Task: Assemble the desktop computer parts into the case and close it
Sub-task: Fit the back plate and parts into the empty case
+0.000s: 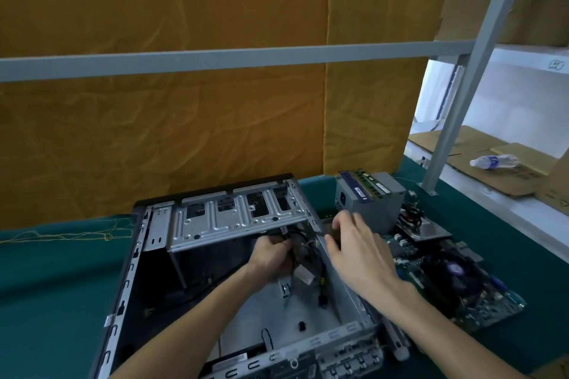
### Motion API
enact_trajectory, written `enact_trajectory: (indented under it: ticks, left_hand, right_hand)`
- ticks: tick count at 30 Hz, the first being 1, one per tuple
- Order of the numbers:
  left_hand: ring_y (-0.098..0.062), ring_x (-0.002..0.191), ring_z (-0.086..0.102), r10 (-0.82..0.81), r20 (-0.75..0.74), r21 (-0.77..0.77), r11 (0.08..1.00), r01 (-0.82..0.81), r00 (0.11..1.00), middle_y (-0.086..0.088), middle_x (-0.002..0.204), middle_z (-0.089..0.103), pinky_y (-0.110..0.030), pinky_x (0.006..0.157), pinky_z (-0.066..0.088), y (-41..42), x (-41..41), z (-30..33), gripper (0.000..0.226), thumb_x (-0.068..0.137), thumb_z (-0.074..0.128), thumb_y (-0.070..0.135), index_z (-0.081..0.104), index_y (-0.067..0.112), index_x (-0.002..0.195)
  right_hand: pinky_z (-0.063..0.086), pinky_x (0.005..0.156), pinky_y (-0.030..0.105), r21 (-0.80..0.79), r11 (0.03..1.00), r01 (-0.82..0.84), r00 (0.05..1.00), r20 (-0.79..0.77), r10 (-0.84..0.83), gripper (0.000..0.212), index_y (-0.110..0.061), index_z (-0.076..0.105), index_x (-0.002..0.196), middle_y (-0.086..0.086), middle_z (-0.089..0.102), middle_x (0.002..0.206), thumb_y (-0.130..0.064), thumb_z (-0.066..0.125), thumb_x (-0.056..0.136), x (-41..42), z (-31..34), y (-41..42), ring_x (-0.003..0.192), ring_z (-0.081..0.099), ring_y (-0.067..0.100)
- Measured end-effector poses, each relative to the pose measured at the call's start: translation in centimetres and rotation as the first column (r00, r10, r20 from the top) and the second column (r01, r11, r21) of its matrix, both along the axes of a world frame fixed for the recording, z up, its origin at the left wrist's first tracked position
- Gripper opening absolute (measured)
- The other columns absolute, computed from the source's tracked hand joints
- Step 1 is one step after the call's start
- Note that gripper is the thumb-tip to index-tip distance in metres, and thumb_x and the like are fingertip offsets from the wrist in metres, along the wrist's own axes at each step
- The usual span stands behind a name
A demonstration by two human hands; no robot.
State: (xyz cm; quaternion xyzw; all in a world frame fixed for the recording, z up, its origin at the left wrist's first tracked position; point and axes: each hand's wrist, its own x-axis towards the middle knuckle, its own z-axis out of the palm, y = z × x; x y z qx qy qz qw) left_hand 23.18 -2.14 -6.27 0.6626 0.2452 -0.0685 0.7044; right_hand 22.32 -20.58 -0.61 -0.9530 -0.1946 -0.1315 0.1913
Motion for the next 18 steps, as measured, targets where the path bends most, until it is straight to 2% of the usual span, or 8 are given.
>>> enact_trajectory:
  ticks: [2,4,7,9,11,14,16,18]
  left_hand:
    - [-0.009,0.038,0.047,-0.071,0.016,0.266,0.962,0.064,0.997,0.002,0.045,0.051,-0.017,0.044,0.036,0.9,-0.4,0.7,0.036,0.101,0.056,0.006,0.058,0.008,0.065]
    - [-0.015,0.048,0.045,-0.180,0.000,0.526,0.837,0.153,0.984,0.000,0.051,0.049,-0.022,0.051,0.036,1.7,-1.0,1.5,0.041,0.097,0.056,0.008,0.050,0.012,0.057]
    - [-0.017,0.054,0.048,-0.308,-0.042,0.721,0.649,0.242,0.950,-0.001,0.058,0.054,-0.026,0.052,0.039,2.2,-2.4,3.0,0.040,0.096,0.057,0.016,0.051,0.015,0.056]
    - [-0.019,0.060,0.059,-0.353,-0.031,0.724,0.637,0.265,0.935,-0.005,0.067,0.065,-0.032,0.057,0.050,2.2,-3.2,4.9,0.032,0.096,0.057,0.018,0.063,0.009,0.067]
    - [-0.022,0.070,0.067,-0.355,0.004,0.635,0.723,0.272,0.935,-0.012,0.078,0.072,-0.041,0.072,0.060,2.5,-3.6,6.9,0.028,0.099,0.057,0.020,0.071,0.000,0.086]
    - [-0.021,0.074,0.073,-0.331,0.108,0.403,0.877,0.264,0.937,-0.010,0.083,0.076,-0.038,0.074,0.064,3.9,-4.1,9.3,0.027,0.102,0.061,0.025,0.076,0.003,0.095]
    - [-0.020,0.077,0.075,-0.308,0.210,0.241,0.936,0.256,0.928,-0.008,0.089,0.078,-0.030,0.067,0.061,4.8,-4.3,10.9,0.025,0.102,0.062,0.027,0.076,0.006,0.098]
    - [-0.013,0.068,0.072,-0.249,0.278,0.300,0.940,0.162,0.928,-0.002,0.082,0.077,-0.022,0.054,0.053,5.9,-3.9,12.2,0.029,0.101,0.062,0.032,0.077,0.009,0.092]
  right_hand:
    - [0.038,0.054,0.026,0.066,0.992,-0.105,0.992,0.075,0.100,0.017,-0.028,0.043,0.095,-0.008,0.052,0.092,-0.027,0.060,0.098,-0.6,0.3,0.9,0.066,0.057,0.015]
    - [0.041,0.057,0.027,0.027,0.984,-0.177,0.981,0.091,0.174,0.014,-0.028,0.047,0.093,-0.011,0.057,0.089,-0.025,0.061,0.096,-0.9,0.6,1.9,0.068,0.058,0.014]
    - [0.047,0.066,0.031,-0.046,0.979,-0.196,0.975,0.100,0.200,0.004,-0.029,0.055,0.100,-0.010,0.066,0.097,-0.031,0.057,0.098,-1.2,0.5,3.2,0.081,0.066,0.016]
    - [0.048,0.070,0.031,-0.064,0.978,-0.200,0.978,0.039,0.203,0.015,-0.031,0.058,0.111,-0.011,0.071,0.101,-0.039,0.053,0.099,-1.0,0.5,3.8,0.089,0.069,0.015]
    - [0.051,0.077,0.032,0.024,0.969,-0.245,0.955,-0.165,0.246,0.024,-0.034,0.058,0.121,-0.011,0.074,0.104,-0.045,0.048,0.101,-0.7,1.0,4.4,0.095,0.070,0.013]
    - [0.052,0.098,0.038,0.560,0.818,-0.134,0.634,-0.586,0.505,0.038,-0.023,0.052,0.136,-0.001,0.075,0.111,-0.035,0.059,0.101,-0.3,2.1,4.8,0.106,0.070,0.014]
    - [0.057,0.080,0.039,0.674,0.730,-0.113,0.482,-0.606,0.633,0.029,-0.014,0.052,0.130,0.010,0.076,0.094,-0.022,0.058,0.103,-0.5,2.4,4.7,0.086,0.074,0.025]
    - [0.049,0.051,0.032,0.716,0.687,-0.125,0.507,-0.549,0.665,0.017,-0.007,0.060,0.115,0.005,0.064,0.064,-0.017,0.047,0.108,-0.8,2.9,5.0,0.052,0.061,0.019]
